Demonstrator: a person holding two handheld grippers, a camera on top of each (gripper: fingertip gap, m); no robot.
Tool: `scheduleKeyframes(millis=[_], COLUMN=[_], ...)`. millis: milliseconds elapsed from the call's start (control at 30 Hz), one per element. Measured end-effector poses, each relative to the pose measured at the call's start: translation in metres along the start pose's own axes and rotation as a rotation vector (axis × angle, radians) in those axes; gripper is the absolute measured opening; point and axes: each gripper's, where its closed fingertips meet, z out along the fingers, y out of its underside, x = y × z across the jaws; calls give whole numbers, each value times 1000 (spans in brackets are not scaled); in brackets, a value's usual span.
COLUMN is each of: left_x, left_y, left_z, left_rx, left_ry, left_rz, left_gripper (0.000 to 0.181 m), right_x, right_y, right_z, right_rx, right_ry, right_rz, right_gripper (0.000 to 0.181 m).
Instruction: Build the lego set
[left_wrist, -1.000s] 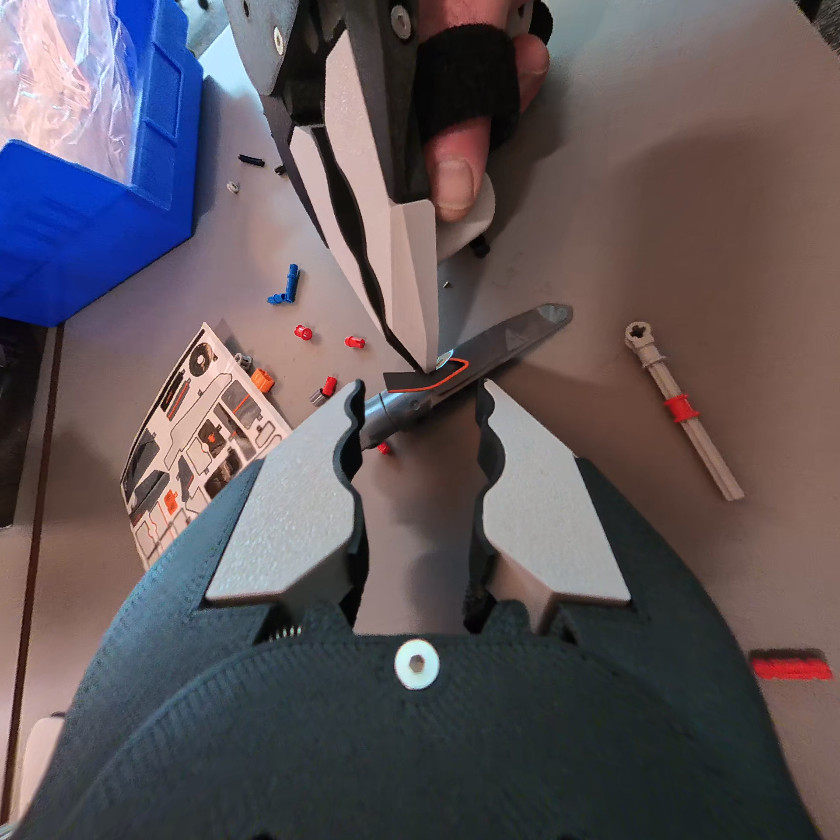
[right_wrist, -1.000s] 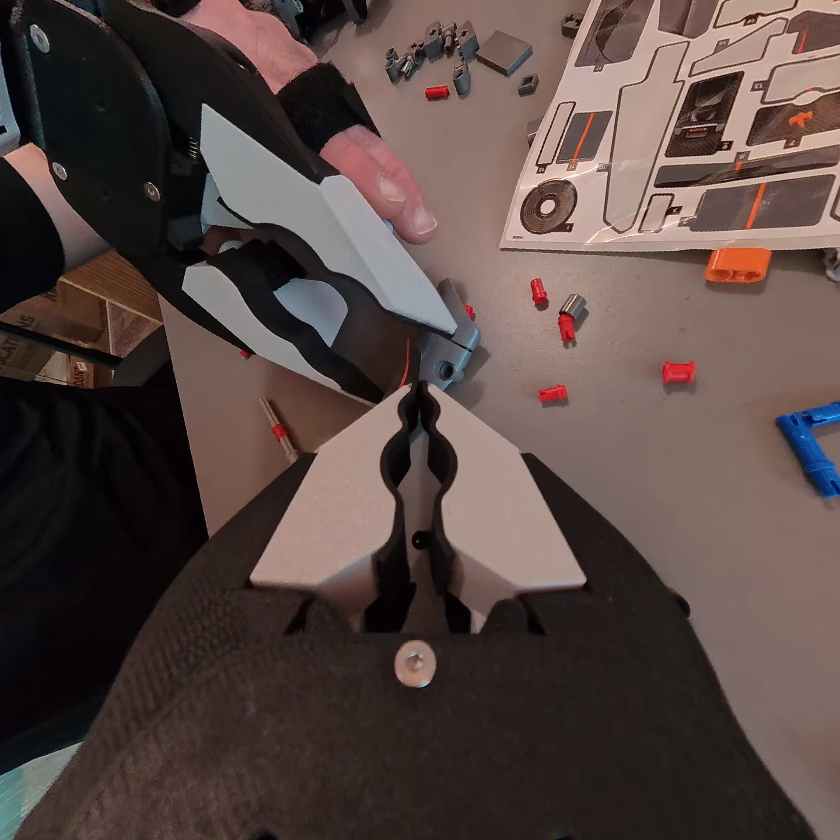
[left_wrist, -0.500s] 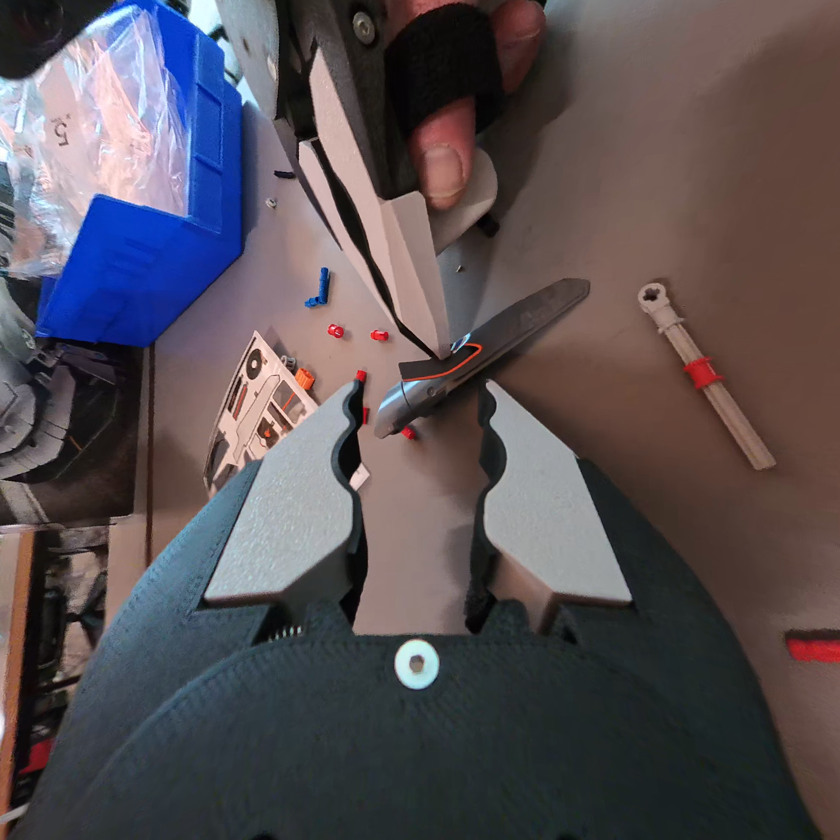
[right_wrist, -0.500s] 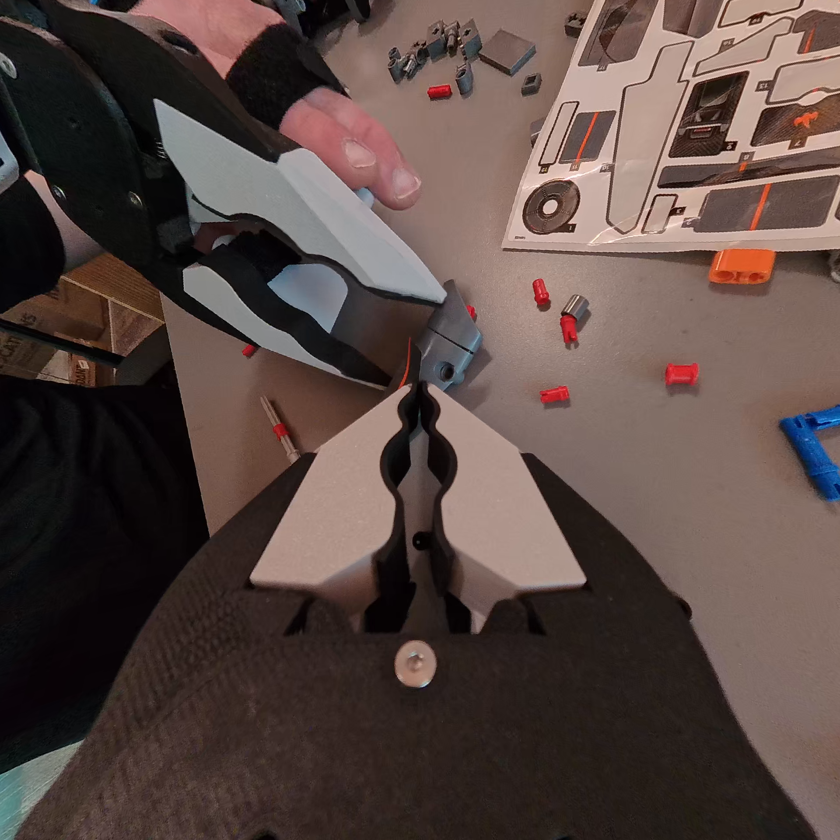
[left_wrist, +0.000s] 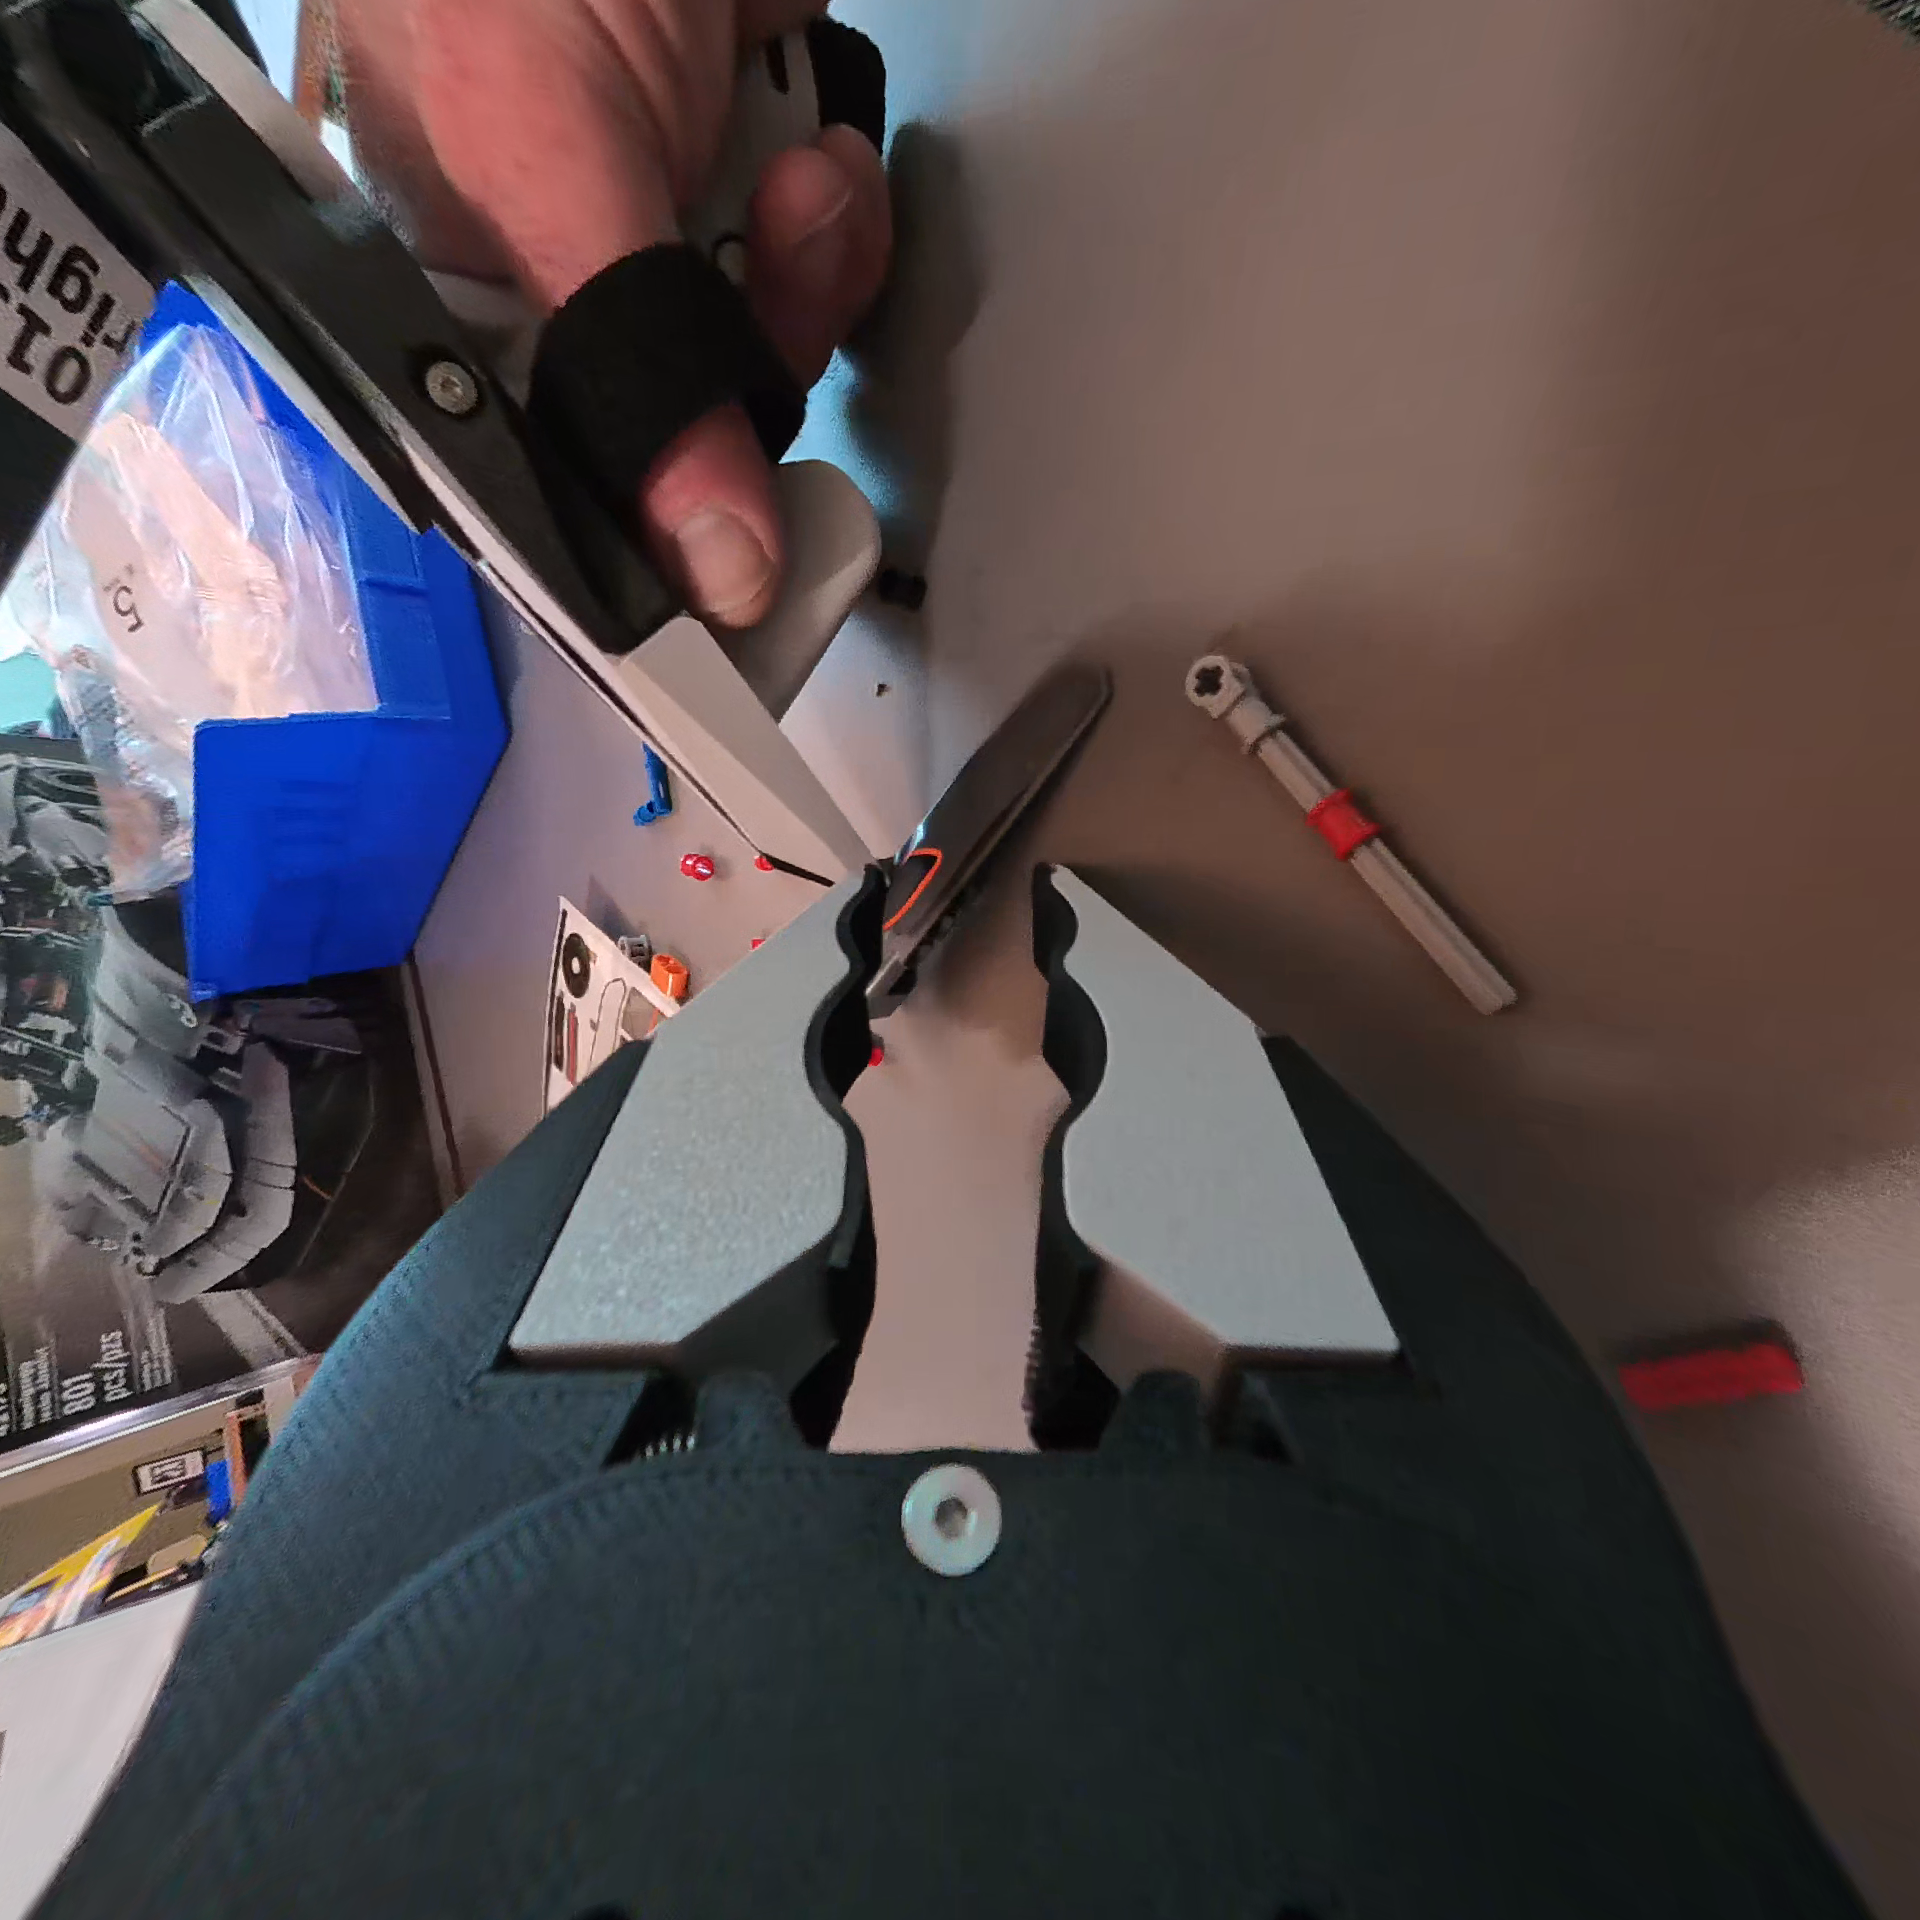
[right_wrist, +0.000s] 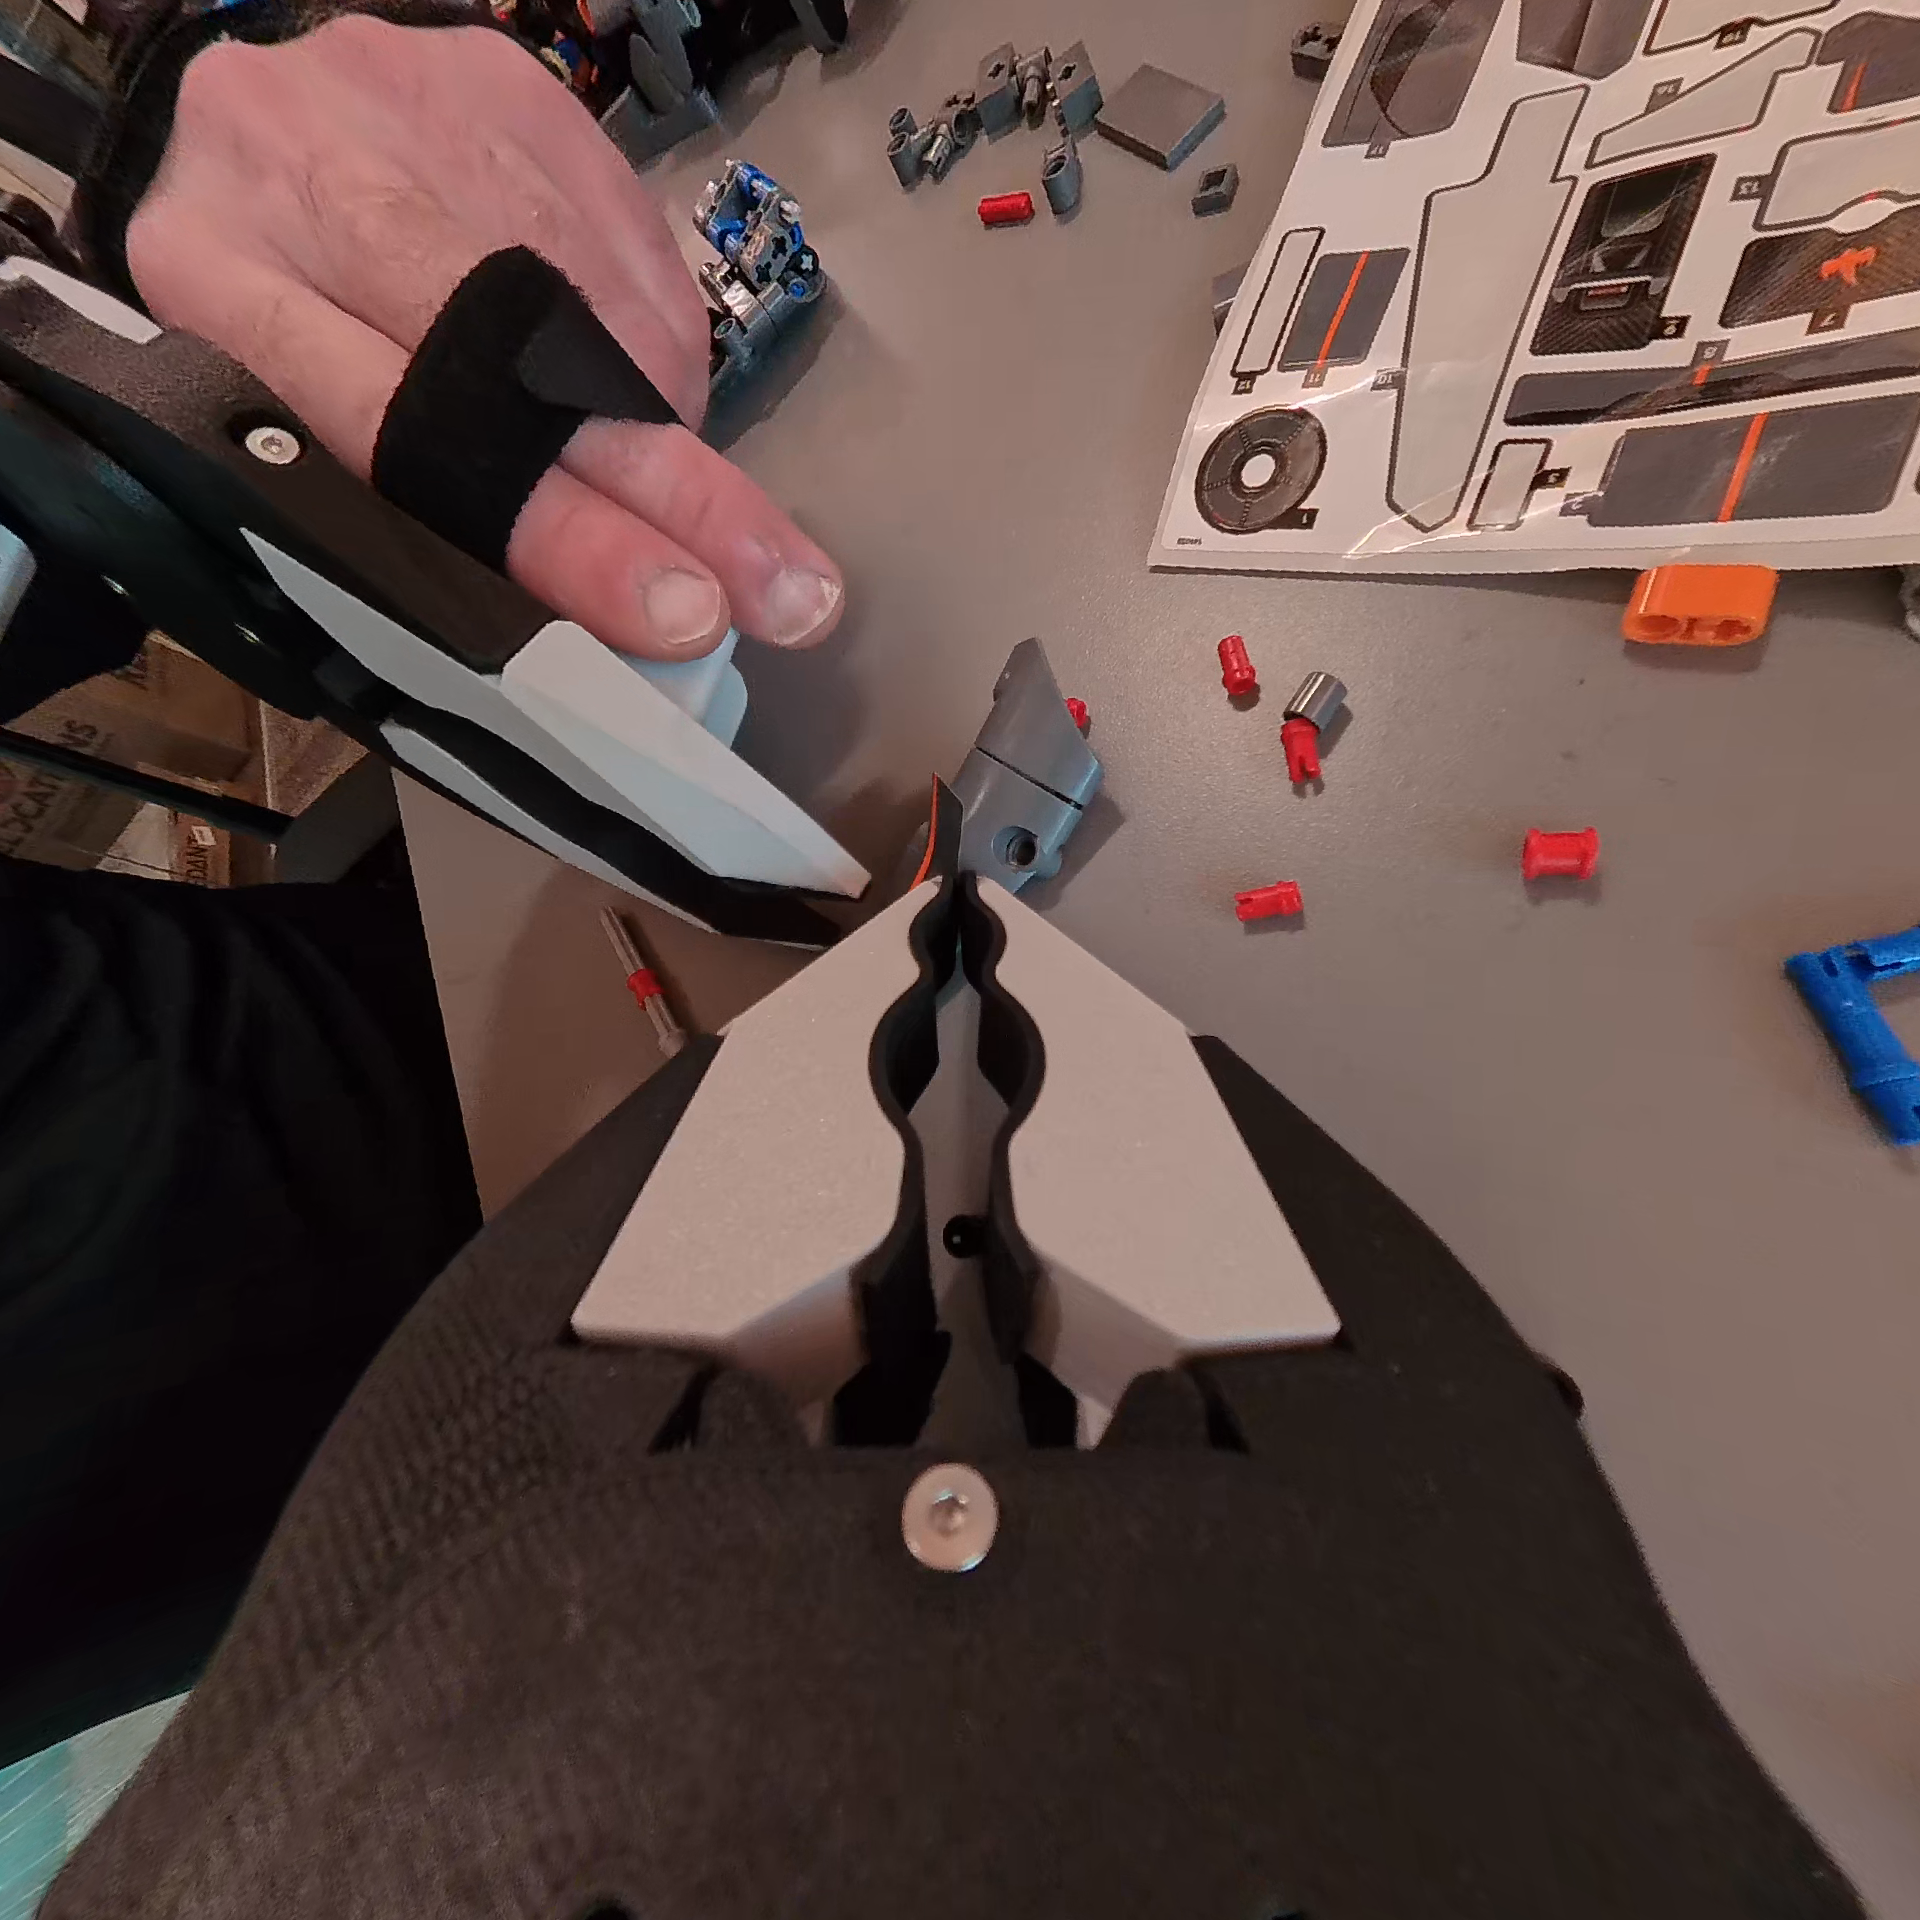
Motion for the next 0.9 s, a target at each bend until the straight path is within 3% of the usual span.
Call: scheduleKeyframes(millis=[233, 900], left_x=[-1, -3], left_y=[7, 10], left_z=[7, 10], left_rx=[-83, -119], left_ry=[-40, -69], left_rz=[81, 97], left_gripper=[8, 6], right_x=[0, 1], right_y=[0, -3], right_z=[0, -2], right_rx=[-3, 31], right_ry=[-5, 32], right_rz=[3, -30], right_gripper=[0, 0])
